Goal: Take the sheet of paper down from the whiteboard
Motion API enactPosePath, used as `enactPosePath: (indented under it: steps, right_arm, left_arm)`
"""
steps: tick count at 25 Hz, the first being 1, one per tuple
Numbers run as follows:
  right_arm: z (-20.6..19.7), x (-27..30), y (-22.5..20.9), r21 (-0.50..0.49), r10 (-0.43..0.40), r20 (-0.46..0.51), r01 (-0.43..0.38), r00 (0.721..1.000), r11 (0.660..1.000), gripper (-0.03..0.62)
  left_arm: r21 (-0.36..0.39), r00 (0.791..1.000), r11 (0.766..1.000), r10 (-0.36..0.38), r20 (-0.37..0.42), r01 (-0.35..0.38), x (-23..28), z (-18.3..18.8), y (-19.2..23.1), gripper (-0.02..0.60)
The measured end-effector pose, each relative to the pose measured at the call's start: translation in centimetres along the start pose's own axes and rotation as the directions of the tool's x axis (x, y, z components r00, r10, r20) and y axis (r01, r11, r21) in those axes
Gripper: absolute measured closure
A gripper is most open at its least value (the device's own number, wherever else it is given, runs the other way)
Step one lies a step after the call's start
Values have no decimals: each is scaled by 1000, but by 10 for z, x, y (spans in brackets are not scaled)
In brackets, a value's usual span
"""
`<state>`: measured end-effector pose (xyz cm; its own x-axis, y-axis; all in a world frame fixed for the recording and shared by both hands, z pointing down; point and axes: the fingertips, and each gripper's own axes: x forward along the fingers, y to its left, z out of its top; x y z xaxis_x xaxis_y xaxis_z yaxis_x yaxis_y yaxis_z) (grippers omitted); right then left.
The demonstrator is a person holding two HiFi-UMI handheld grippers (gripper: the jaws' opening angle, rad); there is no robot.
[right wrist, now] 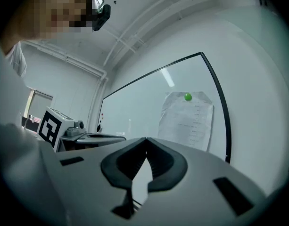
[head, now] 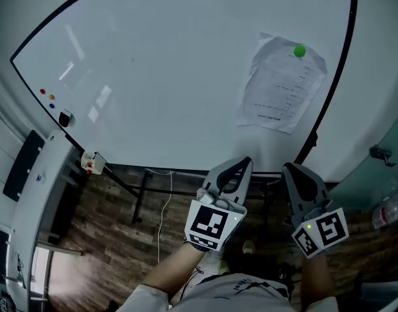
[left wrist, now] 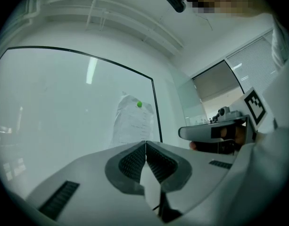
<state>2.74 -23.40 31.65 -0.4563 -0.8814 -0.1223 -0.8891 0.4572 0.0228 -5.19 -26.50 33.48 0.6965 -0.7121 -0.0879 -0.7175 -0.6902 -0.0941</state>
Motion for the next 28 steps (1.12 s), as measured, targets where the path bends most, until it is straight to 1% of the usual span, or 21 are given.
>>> enactPosePath:
  steps: [3, 5, 8, 11, 15, 18, 20, 22, 24, 25, 28]
  right_arm:
    - [11, 21, -22, -32, -14, 27, 15, 1000, 999, 580]
    - [19, 35, -36, -49, -16, 44, 18, 999, 999, 580]
    - [36, 52, -59, -98, -20, 70, 27, 997, 995, 580]
    - [51, 70, -82, -141, -15, 94, 29, 995, 990, 580]
    - [70, 87, -109, -173, -18, 118, 39, 993, 984, 579]
    - [82, 99, -121, -205, -11, 135, 38, 991, 978, 579]
    - [88, 104, -126, -234, -18, 150, 53, 988, 971, 579]
    - [95, 106, -132, -263, -30, 165, 74, 986, 962, 577]
    - [102, 108, -136, -287, -37, 180, 89, 983, 954, 575]
    - [105, 110, -137, -297, -38, 186, 93, 982, 951, 572]
    - [110, 114, -139, -317, -37, 193, 98, 980, 944, 529]
  left_arm:
    - [23, 1000, 999, 24, 11, -24, 24, 9, 20, 568]
    - [38, 999, 999, 37, 5, -38, 38, 14, 32, 568]
    - [64, 998, 996, 65, 9, -65, 61, 24, 49, 566]
    - [91, 995, 992, 89, 42, -92, 87, 46, 67, 566]
    - [128, 994, 987, 91, 62, -98, 120, 76, 77, 566]
    - [148, 989, 980, 126, 70, -136, 135, 92, 89, 565]
    - [156, 986, 974, 152, 75, -162, 140, 98, 96, 565]
    - [156, 985, 973, 160, 72, -169, 145, 102, 100, 563]
    - [157, 985, 974, 158, 65, -166, 150, 106, 102, 513]
    - [159, 986, 974, 154, 60, -161, 153, 107, 103, 498]
    - [172, 991, 976, 132, 32, -136, 161, 107, 102, 486]
